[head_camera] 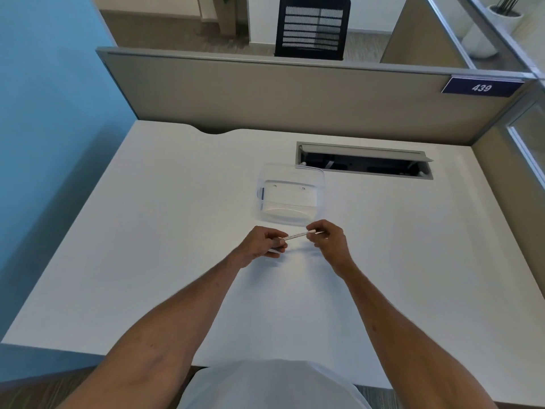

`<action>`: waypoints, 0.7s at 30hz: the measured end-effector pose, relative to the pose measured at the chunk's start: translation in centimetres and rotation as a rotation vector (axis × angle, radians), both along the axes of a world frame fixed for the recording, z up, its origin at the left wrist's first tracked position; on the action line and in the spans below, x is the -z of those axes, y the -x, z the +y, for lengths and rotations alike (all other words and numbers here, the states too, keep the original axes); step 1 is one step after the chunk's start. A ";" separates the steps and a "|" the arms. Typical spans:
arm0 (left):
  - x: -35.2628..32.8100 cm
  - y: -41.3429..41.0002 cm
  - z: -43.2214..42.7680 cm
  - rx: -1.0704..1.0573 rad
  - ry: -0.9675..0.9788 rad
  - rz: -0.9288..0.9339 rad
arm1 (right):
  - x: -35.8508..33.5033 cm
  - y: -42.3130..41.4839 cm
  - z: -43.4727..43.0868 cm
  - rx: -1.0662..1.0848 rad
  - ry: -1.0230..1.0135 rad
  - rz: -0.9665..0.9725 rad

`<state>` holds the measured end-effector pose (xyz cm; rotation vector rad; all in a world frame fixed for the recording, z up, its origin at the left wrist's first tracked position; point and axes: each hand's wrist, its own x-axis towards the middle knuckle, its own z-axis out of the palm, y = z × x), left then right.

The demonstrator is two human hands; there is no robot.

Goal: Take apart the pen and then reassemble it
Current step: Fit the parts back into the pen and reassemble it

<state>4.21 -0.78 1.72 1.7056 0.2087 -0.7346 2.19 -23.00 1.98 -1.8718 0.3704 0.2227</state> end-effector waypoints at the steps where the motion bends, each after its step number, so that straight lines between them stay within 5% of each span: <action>1: 0.0 0.0 0.0 -0.008 -0.029 -0.019 | 0.2 0.1 0.0 -0.002 0.024 0.003; 21: 2.1 0.2 0.6 0.351 -0.897 -0.578 | 2.2 -0.3 1.8 -0.170 0.555 -0.013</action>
